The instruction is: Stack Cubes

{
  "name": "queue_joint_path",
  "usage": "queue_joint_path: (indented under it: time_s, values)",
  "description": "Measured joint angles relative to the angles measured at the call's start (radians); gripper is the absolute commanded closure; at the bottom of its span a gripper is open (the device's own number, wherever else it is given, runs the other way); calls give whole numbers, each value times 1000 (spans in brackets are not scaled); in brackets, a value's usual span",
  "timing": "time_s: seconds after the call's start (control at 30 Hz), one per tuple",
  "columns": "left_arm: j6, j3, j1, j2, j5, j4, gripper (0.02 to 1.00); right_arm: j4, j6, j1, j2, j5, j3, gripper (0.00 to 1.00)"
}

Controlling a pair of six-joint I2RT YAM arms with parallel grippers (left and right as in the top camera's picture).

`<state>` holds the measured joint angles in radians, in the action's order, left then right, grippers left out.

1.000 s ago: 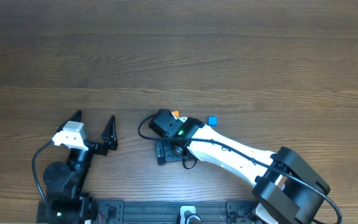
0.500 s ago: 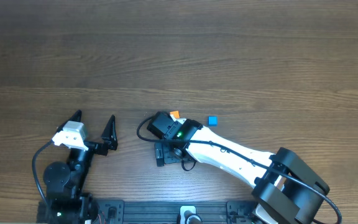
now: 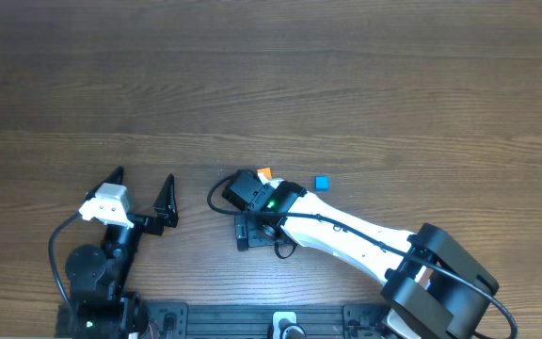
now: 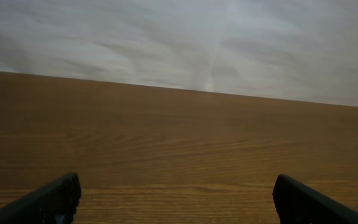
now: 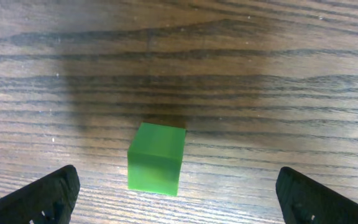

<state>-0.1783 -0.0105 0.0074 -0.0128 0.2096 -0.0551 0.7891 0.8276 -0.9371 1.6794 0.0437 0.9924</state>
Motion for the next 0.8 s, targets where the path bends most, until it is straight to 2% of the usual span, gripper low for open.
queue_joint_path:
  time_s: [0.8]
  values:
    - [0, 0, 0, 0, 0, 0, 20, 0, 17, -13, 0, -26, 0, 9]
